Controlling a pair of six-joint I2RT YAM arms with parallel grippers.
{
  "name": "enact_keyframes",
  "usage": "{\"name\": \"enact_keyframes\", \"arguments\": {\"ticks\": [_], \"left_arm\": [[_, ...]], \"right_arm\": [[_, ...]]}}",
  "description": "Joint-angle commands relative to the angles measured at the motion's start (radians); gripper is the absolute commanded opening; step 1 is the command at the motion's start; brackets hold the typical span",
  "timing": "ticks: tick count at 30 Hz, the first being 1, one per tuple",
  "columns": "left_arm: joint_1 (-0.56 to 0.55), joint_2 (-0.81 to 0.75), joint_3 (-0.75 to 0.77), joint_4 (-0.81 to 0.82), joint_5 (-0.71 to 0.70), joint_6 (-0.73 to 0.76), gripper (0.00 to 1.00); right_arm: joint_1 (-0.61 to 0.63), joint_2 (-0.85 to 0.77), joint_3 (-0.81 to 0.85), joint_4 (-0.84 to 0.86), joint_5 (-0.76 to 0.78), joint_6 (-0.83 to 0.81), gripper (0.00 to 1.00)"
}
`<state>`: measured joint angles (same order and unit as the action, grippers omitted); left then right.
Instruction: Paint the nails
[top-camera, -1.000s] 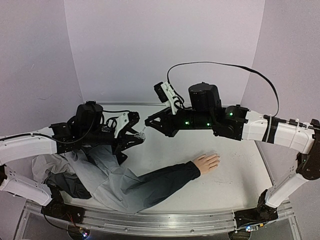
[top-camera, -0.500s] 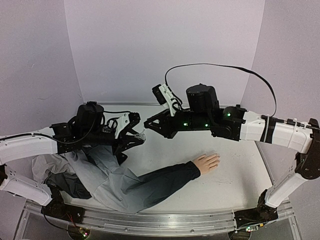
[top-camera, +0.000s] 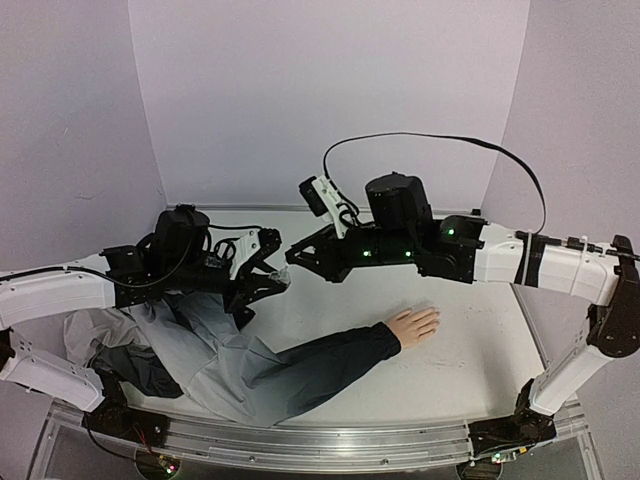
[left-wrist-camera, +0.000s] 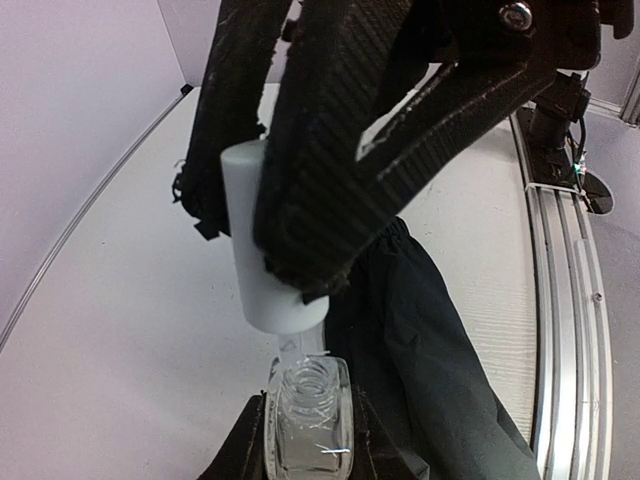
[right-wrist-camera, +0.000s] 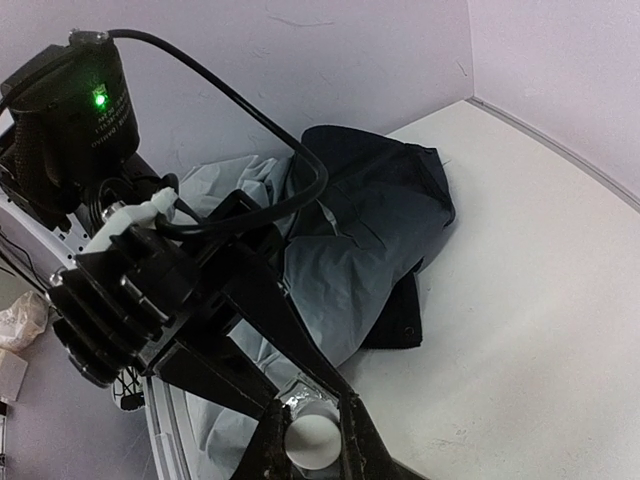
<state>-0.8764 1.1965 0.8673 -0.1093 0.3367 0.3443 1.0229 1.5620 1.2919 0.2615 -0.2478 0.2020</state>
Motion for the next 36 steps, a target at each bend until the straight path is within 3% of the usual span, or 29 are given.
{"name": "enact_keyframes", "arguments": {"ticks": [1,25,36], "left_arm": [[-0.005,-0.006,0.048,0.03,0.001,0.014,0.0],[-0.004,-0.015,0.049,0.03,0.005,0.012,0.0],[-0.004,-0.015,0.048,0.03,0.005,0.013,0.0]], "right_arm": [[0.012,0.006,0.038,0.025,-0.026,-0.009,0.0],[0.025,0.034,0.019,0.022,-0.097,0.014,0.0],[0.028,-0.036,-0.047,0.041,0.011,0.027,0.0]]}}
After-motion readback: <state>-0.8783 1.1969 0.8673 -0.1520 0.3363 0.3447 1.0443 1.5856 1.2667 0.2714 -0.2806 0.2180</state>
